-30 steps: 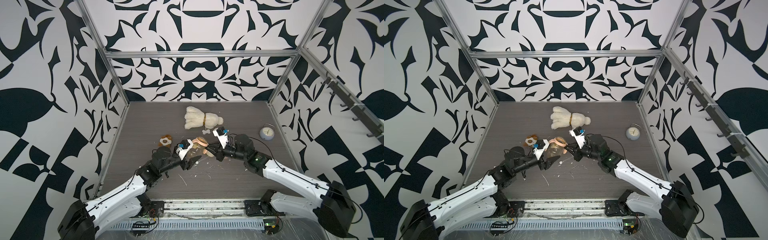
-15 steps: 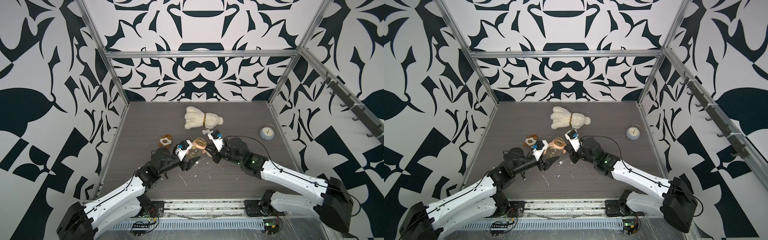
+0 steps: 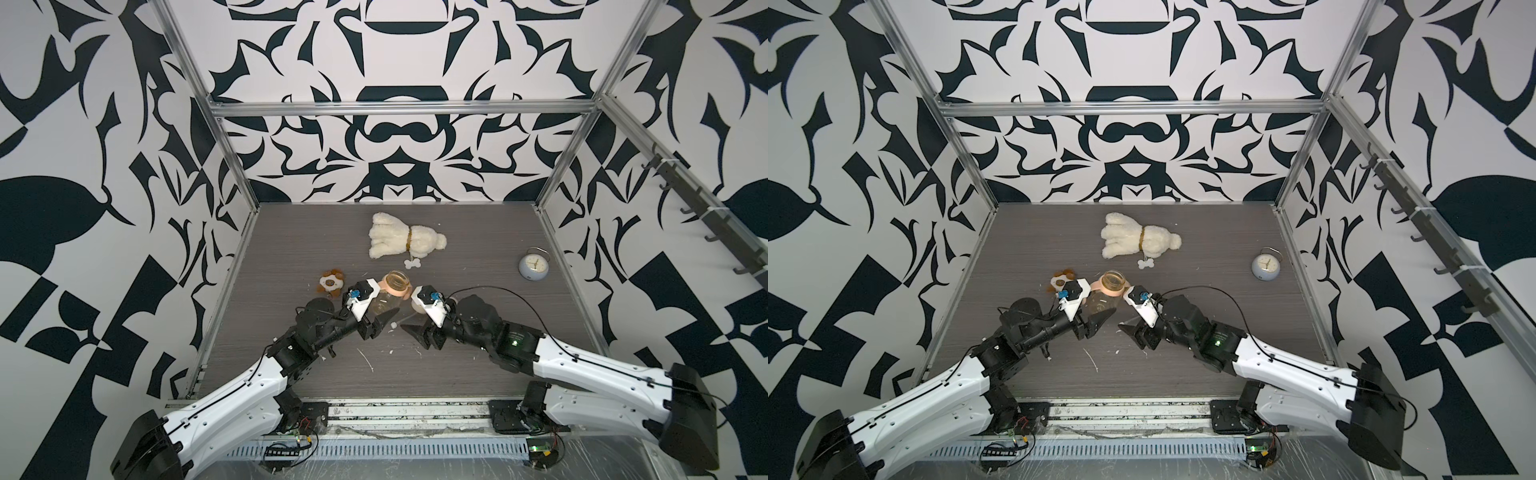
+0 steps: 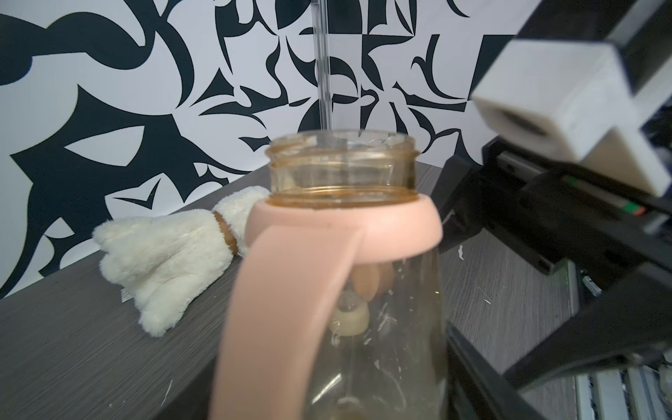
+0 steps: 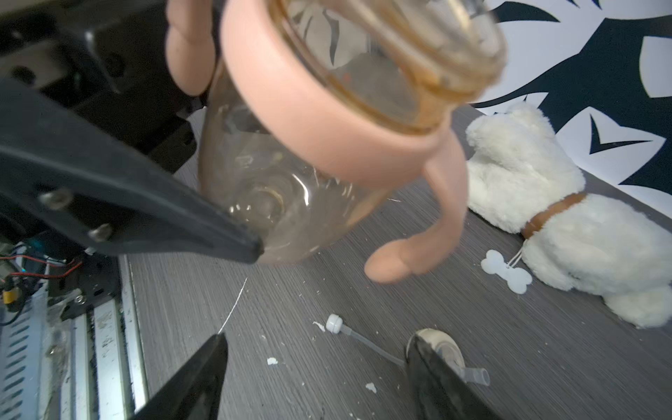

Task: Assemble the baby bottles
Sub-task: Pick up the nipple from the center of the board.

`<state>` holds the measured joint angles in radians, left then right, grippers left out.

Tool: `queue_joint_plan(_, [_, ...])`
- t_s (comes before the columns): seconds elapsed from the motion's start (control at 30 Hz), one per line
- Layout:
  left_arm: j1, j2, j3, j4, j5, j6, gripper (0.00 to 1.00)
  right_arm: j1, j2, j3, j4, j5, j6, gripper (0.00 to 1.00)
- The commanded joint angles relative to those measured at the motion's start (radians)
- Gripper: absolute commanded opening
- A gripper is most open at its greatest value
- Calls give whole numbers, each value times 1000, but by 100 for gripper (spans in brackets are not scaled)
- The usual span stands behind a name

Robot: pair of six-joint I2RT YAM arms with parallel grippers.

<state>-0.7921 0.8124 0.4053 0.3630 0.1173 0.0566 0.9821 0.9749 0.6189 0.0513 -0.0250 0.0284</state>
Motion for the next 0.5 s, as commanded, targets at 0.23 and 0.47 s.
queue_joint_plan(0.23, [5,-55,-25,15,-47,1,9,-320,-47,113,-283,-152,167,91])
queue_joint_plan(0.47, [5,-116,-46,-16,-56,-7,9,-479,334,370,-511,-450,20,94])
